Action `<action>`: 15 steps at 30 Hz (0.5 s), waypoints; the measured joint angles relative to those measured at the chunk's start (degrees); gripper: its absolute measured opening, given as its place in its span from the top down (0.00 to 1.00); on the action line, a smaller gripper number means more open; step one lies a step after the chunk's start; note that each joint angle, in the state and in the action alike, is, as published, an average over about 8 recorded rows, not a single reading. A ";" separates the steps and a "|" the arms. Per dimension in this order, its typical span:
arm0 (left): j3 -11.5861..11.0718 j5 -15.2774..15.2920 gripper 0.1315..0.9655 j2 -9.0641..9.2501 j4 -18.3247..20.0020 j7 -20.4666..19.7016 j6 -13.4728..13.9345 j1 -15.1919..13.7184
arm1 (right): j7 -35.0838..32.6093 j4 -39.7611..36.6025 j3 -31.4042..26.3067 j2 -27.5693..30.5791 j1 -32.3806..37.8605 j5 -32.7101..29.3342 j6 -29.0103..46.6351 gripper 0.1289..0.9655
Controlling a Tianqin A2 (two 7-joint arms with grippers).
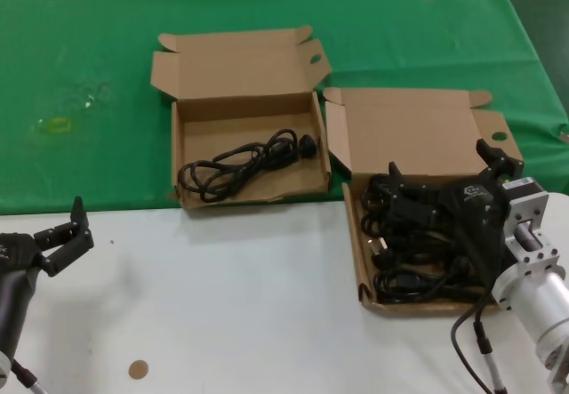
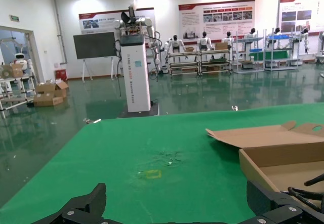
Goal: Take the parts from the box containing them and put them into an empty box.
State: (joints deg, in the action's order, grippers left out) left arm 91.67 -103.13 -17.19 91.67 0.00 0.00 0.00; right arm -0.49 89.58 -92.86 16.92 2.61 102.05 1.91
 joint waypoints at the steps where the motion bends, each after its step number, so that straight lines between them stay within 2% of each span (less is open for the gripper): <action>1: 0.00 0.00 0.00 0.00 0.00 0.00 0.00 0.00 | 0.00 0.00 0.00 0.00 0.00 0.00 0.00 0.00; 15: 0.00 0.00 0.00 0.00 0.00 0.00 0.00 0.00 | 0.00 0.00 0.00 0.00 0.00 0.00 0.00 0.00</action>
State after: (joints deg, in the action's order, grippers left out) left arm 91.67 -103.13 -17.19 91.67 0.00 0.00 0.00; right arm -0.49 89.58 -92.86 16.92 2.61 102.05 1.91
